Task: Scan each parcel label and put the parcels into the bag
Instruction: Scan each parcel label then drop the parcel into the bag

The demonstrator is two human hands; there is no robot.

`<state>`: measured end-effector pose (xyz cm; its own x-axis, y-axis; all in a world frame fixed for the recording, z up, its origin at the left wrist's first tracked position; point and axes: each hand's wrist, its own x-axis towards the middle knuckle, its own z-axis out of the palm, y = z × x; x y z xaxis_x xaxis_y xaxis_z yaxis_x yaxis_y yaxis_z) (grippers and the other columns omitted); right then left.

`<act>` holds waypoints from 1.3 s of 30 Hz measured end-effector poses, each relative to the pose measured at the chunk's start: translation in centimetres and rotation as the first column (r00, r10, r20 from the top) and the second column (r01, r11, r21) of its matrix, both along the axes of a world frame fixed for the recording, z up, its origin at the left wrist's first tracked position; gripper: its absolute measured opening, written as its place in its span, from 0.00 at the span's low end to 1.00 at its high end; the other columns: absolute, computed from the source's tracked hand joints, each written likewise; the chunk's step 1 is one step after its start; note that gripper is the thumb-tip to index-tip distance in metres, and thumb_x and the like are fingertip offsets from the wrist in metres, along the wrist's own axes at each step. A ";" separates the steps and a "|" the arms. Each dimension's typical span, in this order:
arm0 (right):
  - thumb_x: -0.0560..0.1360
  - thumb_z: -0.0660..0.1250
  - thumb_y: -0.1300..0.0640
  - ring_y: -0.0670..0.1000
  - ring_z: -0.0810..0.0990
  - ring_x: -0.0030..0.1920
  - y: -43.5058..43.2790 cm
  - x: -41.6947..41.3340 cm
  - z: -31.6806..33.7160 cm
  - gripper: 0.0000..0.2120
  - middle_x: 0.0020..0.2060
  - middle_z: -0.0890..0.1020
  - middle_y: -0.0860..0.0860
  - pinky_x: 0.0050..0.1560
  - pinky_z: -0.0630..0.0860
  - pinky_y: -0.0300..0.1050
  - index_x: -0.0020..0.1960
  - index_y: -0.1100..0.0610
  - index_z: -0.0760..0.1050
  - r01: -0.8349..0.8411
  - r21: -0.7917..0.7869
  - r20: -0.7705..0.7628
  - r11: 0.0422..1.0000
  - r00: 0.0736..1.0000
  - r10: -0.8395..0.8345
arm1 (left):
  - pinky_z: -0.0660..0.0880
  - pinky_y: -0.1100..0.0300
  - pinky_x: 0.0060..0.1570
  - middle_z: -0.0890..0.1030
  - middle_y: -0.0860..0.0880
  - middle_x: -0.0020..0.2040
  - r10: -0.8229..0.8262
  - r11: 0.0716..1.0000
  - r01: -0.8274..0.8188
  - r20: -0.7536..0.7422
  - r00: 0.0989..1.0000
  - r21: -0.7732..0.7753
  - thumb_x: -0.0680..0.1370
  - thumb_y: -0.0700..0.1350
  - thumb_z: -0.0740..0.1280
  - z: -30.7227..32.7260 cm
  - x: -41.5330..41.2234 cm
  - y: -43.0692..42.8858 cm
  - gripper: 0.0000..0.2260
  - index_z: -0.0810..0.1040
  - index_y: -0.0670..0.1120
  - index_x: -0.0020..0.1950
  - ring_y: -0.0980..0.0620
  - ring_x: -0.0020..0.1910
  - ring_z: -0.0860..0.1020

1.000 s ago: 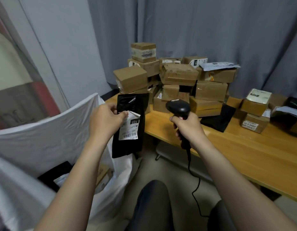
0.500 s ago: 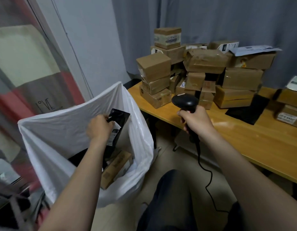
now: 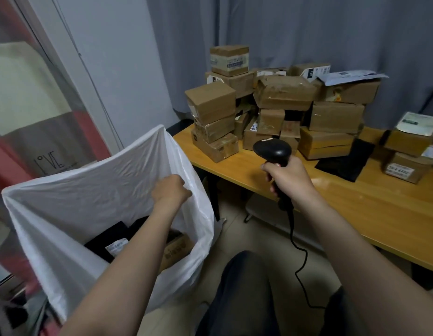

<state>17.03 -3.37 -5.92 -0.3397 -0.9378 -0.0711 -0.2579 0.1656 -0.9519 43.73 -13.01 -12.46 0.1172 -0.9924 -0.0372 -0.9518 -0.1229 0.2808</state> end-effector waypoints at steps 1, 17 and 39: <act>0.79 0.71 0.54 0.52 0.78 0.29 0.1 -0.3 0.1 0.09 0.34 0.80 0.55 0.31 0.76 0.46 0.48 0.61 0.81 0.011 0.001 -0.006 1.000 1.000 -0.011 | 0.79 0.52 0.51 0.82 0.50 0.54 -0.029 0.999 0.029 0.019 0.999 -0.014 0.75 0.54 0.74 0.2 -0.7 -0.2 0.11 0.80 0.52 0.54 0.44 0.56 0.80; 0.79 0.70 0.55 0.50 0.78 0.27 3.3 -11.6 2.7 0.08 0.32 0.79 0.53 0.29 0.74 0.45 0.44 0.59 0.79 0.255 -0.100 -0.005 0.962 0.966 -0.257 | 0.78 0.46 0.59 0.80 0.48 0.62 -0.399 0.911 0.403 0.063 0.915 -0.081 0.75 0.56 0.74 6.6 -19.7 -1.7 0.18 0.81 0.53 0.64 0.40 0.66 0.75; 0.80 0.68 0.56 0.53 0.78 0.28 7.4 -31.7 2.3 0.06 0.28 0.79 0.53 0.34 0.77 0.49 0.54 0.59 0.77 0.577 -0.089 0.113 0.812 0.816 -0.567 | 0.73 0.44 0.64 0.72 0.45 0.72 -0.725 0.683 0.710 -0.040 0.688 -0.172 0.75 0.62 0.73 8.2 -49.8 0.4 0.35 0.66 0.50 0.76 0.39 0.71 0.68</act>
